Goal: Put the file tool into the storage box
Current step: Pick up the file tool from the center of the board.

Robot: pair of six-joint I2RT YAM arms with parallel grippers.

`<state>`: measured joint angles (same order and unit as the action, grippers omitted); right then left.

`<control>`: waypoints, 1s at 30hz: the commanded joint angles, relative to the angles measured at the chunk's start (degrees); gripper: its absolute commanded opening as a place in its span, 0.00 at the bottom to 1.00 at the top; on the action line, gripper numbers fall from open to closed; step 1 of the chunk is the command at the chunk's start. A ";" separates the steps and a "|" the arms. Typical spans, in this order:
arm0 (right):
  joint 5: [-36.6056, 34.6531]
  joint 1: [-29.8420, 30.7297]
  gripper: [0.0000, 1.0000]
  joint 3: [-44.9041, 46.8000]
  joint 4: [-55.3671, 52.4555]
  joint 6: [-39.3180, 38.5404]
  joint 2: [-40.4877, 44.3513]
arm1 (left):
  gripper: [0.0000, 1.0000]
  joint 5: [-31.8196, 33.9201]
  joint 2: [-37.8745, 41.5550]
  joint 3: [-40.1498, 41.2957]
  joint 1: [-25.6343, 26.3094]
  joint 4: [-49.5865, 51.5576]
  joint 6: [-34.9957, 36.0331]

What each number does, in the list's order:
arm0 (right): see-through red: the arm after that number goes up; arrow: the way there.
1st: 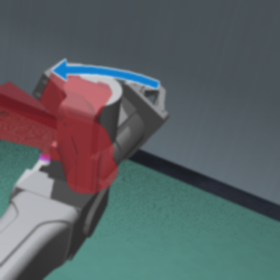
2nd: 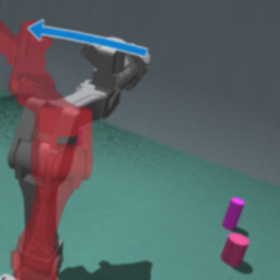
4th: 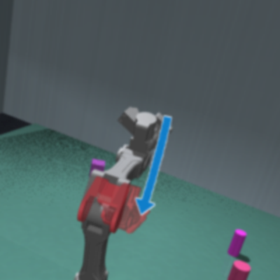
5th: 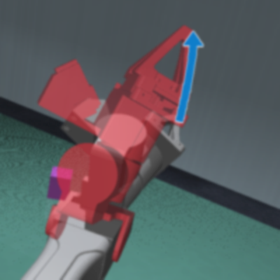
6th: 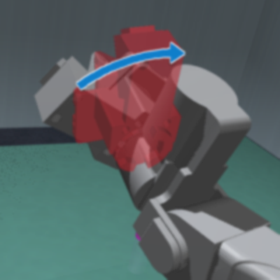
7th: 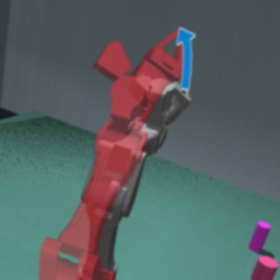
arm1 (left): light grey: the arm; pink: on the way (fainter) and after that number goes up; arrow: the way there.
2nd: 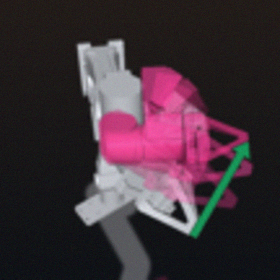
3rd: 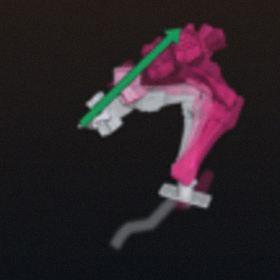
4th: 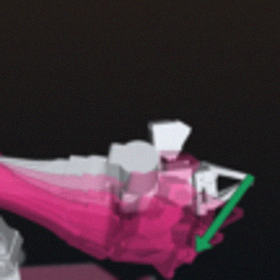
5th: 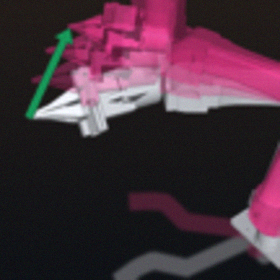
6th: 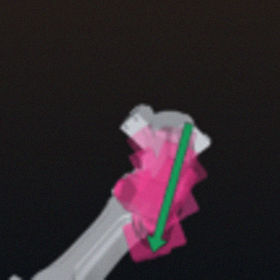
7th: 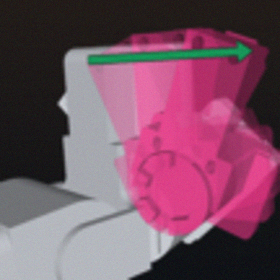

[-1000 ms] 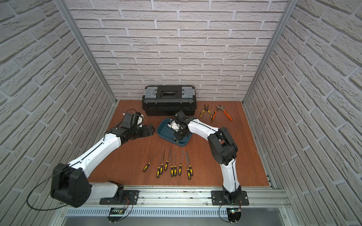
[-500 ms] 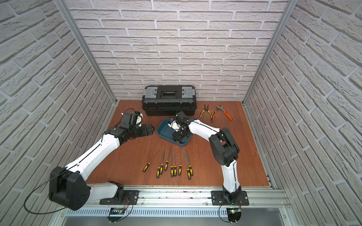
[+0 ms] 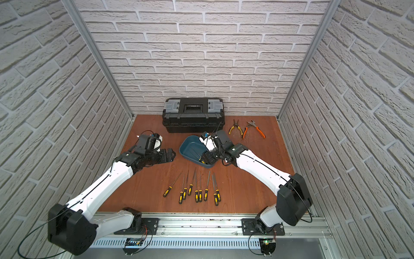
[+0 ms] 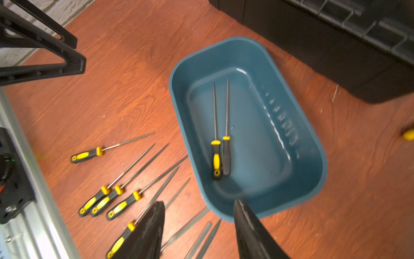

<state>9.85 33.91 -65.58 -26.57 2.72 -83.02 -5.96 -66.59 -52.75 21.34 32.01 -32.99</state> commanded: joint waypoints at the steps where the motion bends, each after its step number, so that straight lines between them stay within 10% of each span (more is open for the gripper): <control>1: -2.05 0.67 0.53 4.46 2.57 6.05 4.98 | 0.98 0.72 2.54 1.96 1.60 0.69 0.07; 30: -15.93 11.97 0.42 46.20 3.56 41.41 40.22 | 0.98 15.99 10.86 17.79 25.82 -0.32 -14.67</control>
<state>-4.38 44.29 -20.99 -26.68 39.29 -43.13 5.87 -56.21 -36.62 46.13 34.20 -45.67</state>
